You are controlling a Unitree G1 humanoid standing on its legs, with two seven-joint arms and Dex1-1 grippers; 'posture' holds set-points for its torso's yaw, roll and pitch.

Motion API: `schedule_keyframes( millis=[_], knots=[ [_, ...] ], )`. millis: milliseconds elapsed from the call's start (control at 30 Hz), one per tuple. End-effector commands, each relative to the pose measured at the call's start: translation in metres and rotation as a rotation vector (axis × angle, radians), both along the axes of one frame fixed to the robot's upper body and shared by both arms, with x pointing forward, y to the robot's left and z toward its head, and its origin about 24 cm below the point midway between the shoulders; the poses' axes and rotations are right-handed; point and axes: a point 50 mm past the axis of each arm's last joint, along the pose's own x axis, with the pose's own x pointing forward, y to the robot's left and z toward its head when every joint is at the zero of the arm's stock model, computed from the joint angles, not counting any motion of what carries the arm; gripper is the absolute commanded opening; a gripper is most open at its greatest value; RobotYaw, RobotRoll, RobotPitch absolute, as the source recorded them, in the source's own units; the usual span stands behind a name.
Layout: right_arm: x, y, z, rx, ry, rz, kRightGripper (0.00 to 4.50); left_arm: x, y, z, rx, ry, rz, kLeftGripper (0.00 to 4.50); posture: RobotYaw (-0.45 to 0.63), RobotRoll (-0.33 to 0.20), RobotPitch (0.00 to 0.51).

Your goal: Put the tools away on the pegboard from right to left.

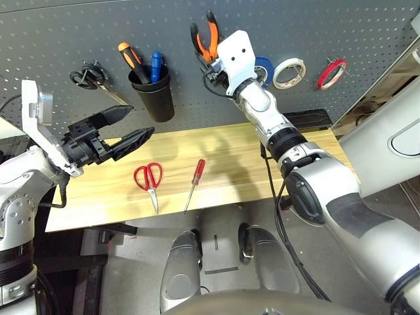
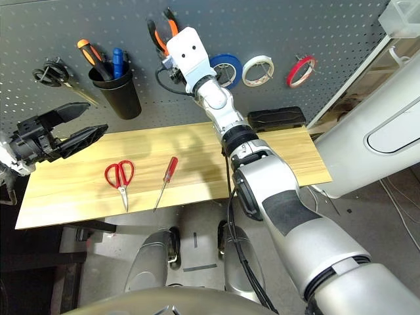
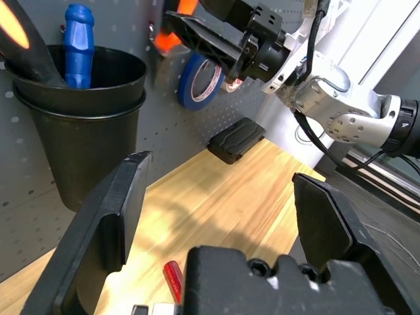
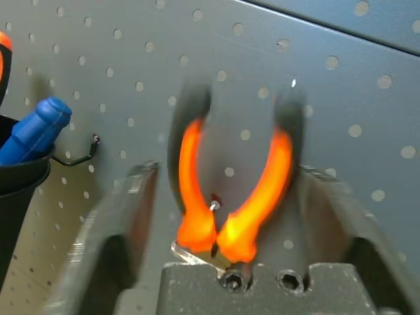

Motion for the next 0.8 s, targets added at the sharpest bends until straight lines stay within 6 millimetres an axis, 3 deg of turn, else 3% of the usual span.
schedule_keyframes(
  millis=[33,233,433,567,800],
  knots=[
    [0.000,-0.005,0.000,0.023,0.001,0.011,4.48,0.001,-0.006,-0.002,0.008,0.005,-0.013,4.50,0.05,0.000,0.128],
    [-0.006,-0.020,0.023,0.059,-0.086,0.085,4.48,0.004,-0.011,-0.004,0.000,0.013,-0.017,4.50,0.05,0.000,0.125],
    [-0.023,-0.061,0.046,0.047,-0.155,0.108,4.48,0.006,-0.018,-0.007,-0.011,0.025,-0.033,4.50,0.03,0.000,0.122],
    [-0.043,-0.080,0.049,0.021,-0.072,0.189,4.48,0.008,-0.022,-0.011,-0.015,0.048,-0.033,4.50,0.02,0.000,0.122],
    [-0.076,-0.109,0.039,-0.184,0.129,0.344,4.48,0.012,-0.029,-0.021,0.014,0.140,-0.048,4.50,-0.02,0.000,0.123]
  ],
)
